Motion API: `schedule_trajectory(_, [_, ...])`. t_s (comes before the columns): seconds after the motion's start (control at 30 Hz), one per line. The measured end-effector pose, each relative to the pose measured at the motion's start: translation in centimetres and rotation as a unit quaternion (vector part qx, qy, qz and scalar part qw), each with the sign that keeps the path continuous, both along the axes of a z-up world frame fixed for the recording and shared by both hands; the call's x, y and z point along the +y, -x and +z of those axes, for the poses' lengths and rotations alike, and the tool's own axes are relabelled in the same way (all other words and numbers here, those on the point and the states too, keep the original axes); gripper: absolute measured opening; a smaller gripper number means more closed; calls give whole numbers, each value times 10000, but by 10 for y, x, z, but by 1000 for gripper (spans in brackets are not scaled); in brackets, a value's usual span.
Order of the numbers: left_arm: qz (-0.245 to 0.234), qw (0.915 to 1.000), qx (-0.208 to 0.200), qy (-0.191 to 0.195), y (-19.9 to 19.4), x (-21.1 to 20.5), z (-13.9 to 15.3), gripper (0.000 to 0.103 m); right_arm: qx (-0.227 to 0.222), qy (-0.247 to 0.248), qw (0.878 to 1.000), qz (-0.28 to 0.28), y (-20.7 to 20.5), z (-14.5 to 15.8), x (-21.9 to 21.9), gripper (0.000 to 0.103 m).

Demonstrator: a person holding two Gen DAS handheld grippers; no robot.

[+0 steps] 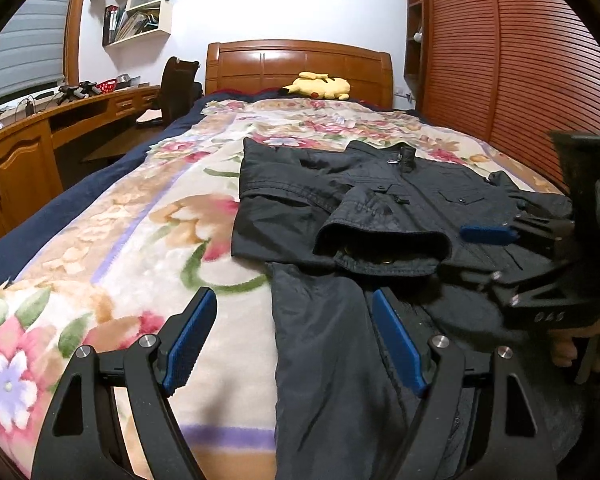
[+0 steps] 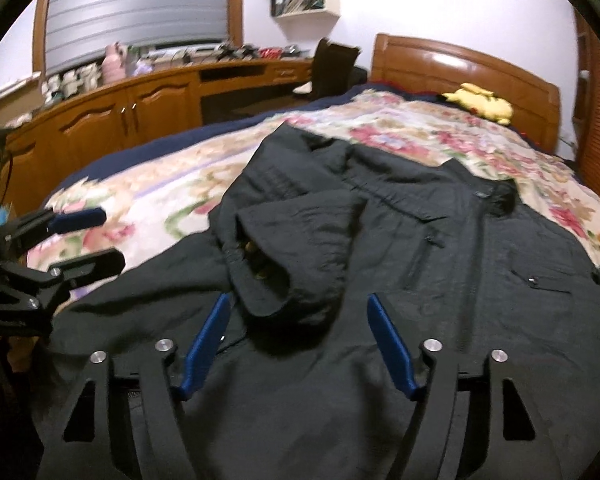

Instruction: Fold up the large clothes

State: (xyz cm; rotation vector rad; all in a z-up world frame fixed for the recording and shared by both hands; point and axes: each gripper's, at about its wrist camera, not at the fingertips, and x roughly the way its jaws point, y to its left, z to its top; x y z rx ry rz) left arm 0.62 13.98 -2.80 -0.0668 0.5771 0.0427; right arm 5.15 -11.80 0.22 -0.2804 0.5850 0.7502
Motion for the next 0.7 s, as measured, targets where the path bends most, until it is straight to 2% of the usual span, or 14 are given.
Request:
schedule_trajectory(0.13, [63,10000,-2,-63,0,-1,-1,81,80,228,9992,308,-8,0,12,59])
schedule_trajectory(0.2, [65,9999,-20,-87,0,-3,-1,81,136,313,9991,259,-14,-2,13,46])
schedule_trajectory(0.3, [72,9999,-8,-79,1,-3,-1,81,261,288,9990,222,-24,-2,10,18])
schedule_trajectory(0.37, [87,9999,-4,-83,1,-4,-1,81,350,204,9988,285,-27,-1,7,9])
schedule_trajectory(0.57, [102,9998,-44,-164,1,-7,1,81,167,-89,9997,134,-21,10,-8,4])
schedule_trajectory(0.7, [17,9998,-161,-116,3,-13,7,81,34,-403,9991,-117,-15,21,-37,3])
